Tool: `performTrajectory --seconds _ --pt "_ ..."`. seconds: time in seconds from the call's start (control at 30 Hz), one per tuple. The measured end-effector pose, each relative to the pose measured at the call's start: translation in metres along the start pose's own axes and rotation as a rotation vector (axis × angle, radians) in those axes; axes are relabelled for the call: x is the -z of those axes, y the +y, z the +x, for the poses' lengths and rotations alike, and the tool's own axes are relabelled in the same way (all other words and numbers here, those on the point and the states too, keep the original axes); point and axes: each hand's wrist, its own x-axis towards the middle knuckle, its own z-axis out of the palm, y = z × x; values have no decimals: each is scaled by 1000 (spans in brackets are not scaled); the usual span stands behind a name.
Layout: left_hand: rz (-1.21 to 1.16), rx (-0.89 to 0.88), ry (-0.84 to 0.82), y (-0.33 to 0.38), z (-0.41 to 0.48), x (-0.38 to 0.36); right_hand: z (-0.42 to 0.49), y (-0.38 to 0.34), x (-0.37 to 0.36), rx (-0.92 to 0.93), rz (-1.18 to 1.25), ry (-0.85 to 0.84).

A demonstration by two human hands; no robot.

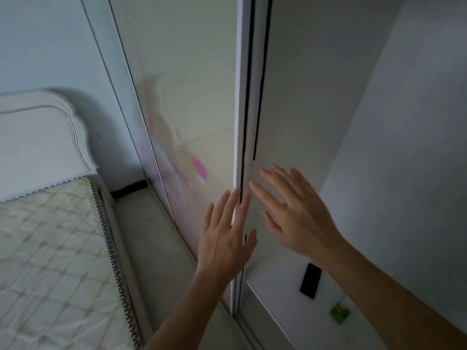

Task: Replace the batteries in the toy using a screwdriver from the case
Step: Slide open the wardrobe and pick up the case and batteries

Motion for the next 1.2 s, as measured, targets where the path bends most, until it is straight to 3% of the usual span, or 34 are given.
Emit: performTrajectory --seconds 0.3,0.5,0.9,1.2 --pt "-28 -108 -299 46 -92 -46 -169 -50 -36 -389 123 -276" --pt "-57 -197 -424 93 -106 -71 -240 -56 -28 -566 95 -308" --pt "-189 -410 -444 202 -86 -102 -323 -11 13 -820 4 -289" --pt "-270 -526 -479 233 -78 -121 -358 -3 29 -990 -88 -321"
